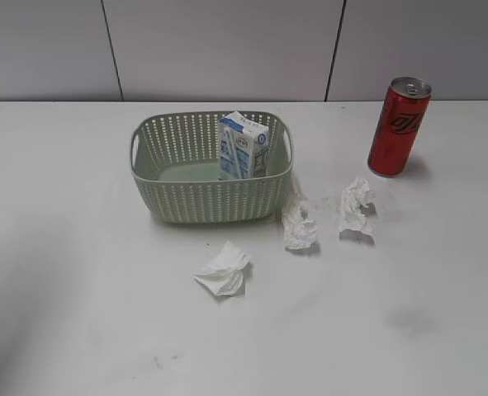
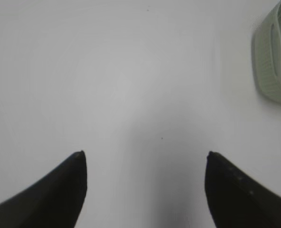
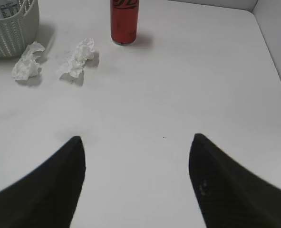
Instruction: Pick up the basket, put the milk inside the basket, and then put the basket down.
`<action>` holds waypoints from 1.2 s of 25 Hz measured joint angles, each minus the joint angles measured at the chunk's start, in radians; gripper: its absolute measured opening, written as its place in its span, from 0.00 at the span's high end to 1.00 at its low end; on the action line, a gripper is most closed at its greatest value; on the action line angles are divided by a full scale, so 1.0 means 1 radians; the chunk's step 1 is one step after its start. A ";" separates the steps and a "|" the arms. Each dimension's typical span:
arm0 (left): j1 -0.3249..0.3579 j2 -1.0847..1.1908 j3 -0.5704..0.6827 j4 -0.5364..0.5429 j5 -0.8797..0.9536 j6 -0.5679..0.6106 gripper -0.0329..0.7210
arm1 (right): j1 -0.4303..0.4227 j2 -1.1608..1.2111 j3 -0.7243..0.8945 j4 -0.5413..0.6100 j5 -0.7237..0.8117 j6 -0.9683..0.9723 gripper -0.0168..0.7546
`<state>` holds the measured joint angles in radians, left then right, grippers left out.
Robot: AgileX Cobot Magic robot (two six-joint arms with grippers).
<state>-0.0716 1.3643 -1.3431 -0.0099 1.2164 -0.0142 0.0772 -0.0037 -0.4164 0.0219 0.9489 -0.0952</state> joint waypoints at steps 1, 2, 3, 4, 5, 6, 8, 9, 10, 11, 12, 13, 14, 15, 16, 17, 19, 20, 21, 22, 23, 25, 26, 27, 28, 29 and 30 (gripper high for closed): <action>0.000 -0.040 0.035 0.010 0.000 0.006 0.18 | 0.000 0.000 0.000 0.000 0.000 0.000 0.28; 0.000 -0.082 0.071 0.010 0.000 0.014 0.18 | 0.000 0.000 0.000 0.000 -0.001 0.000 0.28; 0.000 -0.123 0.107 0.010 0.001 0.014 0.18 | 0.000 0.000 0.000 0.000 -0.001 0.000 0.28; 0.000 -0.157 0.137 0.010 0.001 0.014 0.18 | 0.000 0.000 0.000 0.000 -0.001 0.000 0.28; 0.000 -0.196 0.172 0.010 0.001 0.014 0.18 | 0.000 0.000 0.000 0.000 -0.001 0.000 0.28; 0.000 -0.233 0.206 0.010 0.002 0.014 0.18 | 0.000 0.000 0.000 0.000 -0.001 0.000 0.28; 0.000 -0.298 0.267 0.010 0.001 0.014 0.18 | 0.000 0.000 0.000 0.000 -0.001 0.000 0.28; 0.000 -0.333 0.297 0.010 0.000 0.014 0.19 | 0.000 0.000 0.000 0.000 -0.001 0.000 0.28; 0.000 -0.366 0.327 0.010 -0.002 0.014 0.20 | 0.000 0.000 0.000 0.000 -0.001 0.000 0.28; 0.000 -0.394 0.352 0.010 -0.002 0.014 0.20 | 0.000 0.000 0.000 0.000 -0.001 0.000 0.28; 0.000 -0.426 0.380 0.010 -0.003 0.014 0.20 | 0.000 0.000 0.000 0.000 -0.001 0.000 0.28; 0.000 -0.457 0.409 0.010 -0.004 0.014 0.21 | 0.000 0.000 0.000 0.000 -0.001 0.000 0.28; 0.000 -0.487 0.432 0.010 -0.006 0.014 0.21 | 0.000 0.000 0.000 0.000 -0.001 0.000 0.28; 0.000 -0.513 0.459 0.010 -0.014 0.014 0.21 | 0.000 0.000 0.000 0.000 -0.001 0.000 0.28; 0.000 -0.544 0.486 0.010 -0.027 0.014 0.21 | 0.000 0.000 0.000 0.000 -0.001 0.000 0.28; 0.000 -0.578 0.514 0.010 -0.040 0.014 0.21 | 0.000 0.000 0.000 0.000 -0.001 0.000 0.28; 0.000 -0.642 0.561 0.010 -0.069 0.014 0.21 | 0.000 0.000 0.000 0.000 -0.001 0.000 0.28; 0.000 -0.677 0.585 0.010 -0.081 0.014 0.21 | 0.000 0.000 0.000 0.000 -0.001 0.000 0.28; 0.000 -0.711 0.607 0.010 -0.089 0.014 0.21 | 0.000 0.000 0.000 0.000 -0.001 0.000 0.28; 0.000 -0.738 0.624 0.010 -0.097 0.014 0.21 | 0.000 0.000 0.000 0.000 -0.001 0.000 0.28; 0.000 -0.770 0.644 0.010 -0.106 0.014 0.21 | 0.000 0.000 0.000 0.000 -0.001 0.000 0.28; 0.000 -0.823 0.684 0.010 -0.112 0.014 0.21 | 0.000 0.000 0.000 0.000 -0.001 0.000 0.28; 0.000 -0.848 0.705 0.010 -0.113 0.014 0.21 | 0.000 0.000 0.000 0.000 -0.001 0.000 0.28; 0.000 -0.873 0.727 0.010 -0.115 0.014 0.21 | 0.000 0.000 0.000 0.000 -0.001 0.000 0.28; 0.000 -0.896 0.750 0.010 -0.116 0.014 0.21 | 0.000 0.000 0.000 0.000 -0.001 0.000 0.28; 0.000 -0.916 0.770 0.010 -0.122 0.014 0.21 | 0.000 0.000 0.000 0.000 -0.001 0.000 0.28; 0.000 -0.938 0.795 0.010 -0.132 0.014 0.21 | 0.000 0.000 0.000 0.000 -0.001 0.000 0.28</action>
<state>-0.0716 0.4264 -0.5486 0.0000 1.0842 0.0000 0.0772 -0.0037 -0.4164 0.0219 0.9480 -0.0952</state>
